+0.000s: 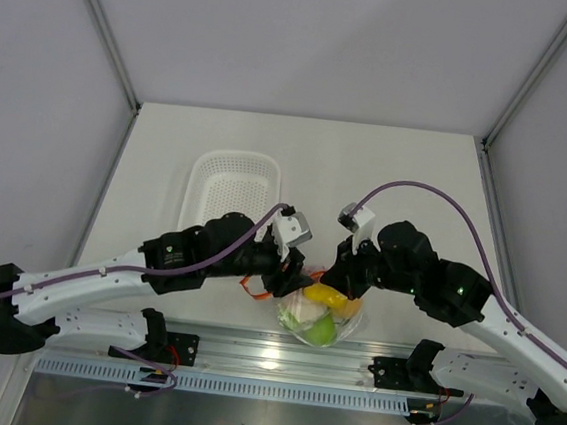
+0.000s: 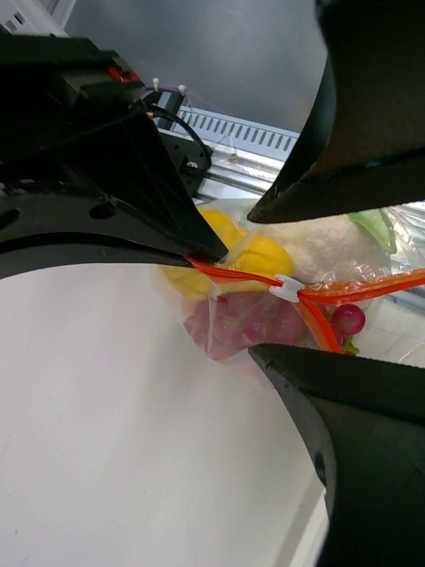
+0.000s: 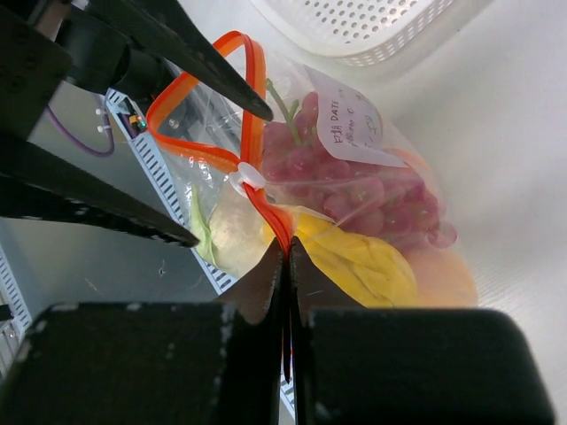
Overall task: Place the food in the zip-top bag and seal the zipper
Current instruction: Zip the zipper food storage bag at the center of the board.
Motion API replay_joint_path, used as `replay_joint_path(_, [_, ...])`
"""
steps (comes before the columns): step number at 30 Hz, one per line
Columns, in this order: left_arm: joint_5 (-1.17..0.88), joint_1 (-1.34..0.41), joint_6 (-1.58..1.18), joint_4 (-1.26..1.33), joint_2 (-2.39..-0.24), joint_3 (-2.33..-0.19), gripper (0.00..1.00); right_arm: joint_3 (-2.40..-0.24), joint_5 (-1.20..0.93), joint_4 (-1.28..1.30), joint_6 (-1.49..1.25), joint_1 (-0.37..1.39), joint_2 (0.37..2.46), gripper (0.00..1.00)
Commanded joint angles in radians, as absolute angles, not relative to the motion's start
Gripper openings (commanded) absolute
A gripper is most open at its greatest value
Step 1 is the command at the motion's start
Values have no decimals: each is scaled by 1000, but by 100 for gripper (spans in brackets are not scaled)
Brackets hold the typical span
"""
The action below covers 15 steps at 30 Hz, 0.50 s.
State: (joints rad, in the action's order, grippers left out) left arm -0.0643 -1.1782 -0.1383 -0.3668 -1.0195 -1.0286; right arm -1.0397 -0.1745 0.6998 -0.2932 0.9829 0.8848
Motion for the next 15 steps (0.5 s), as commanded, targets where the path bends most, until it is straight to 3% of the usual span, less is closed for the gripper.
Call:
replay_joint_path(1, [-68, -1189, -120, -327, -1043, -1022, 57, -1046, -209, 609, -318, 974, 850, 0])
replay_joint_path(5, [-64, -1187, -126, -310, -1046, -991, 41, -1040, -216, 607, -324, 966, 848, 0])
replay_joint_path(15, [-97, -1187, -144, -302, -1048, -953, 30, -1040, -242, 614, -322, 940, 844, 0])
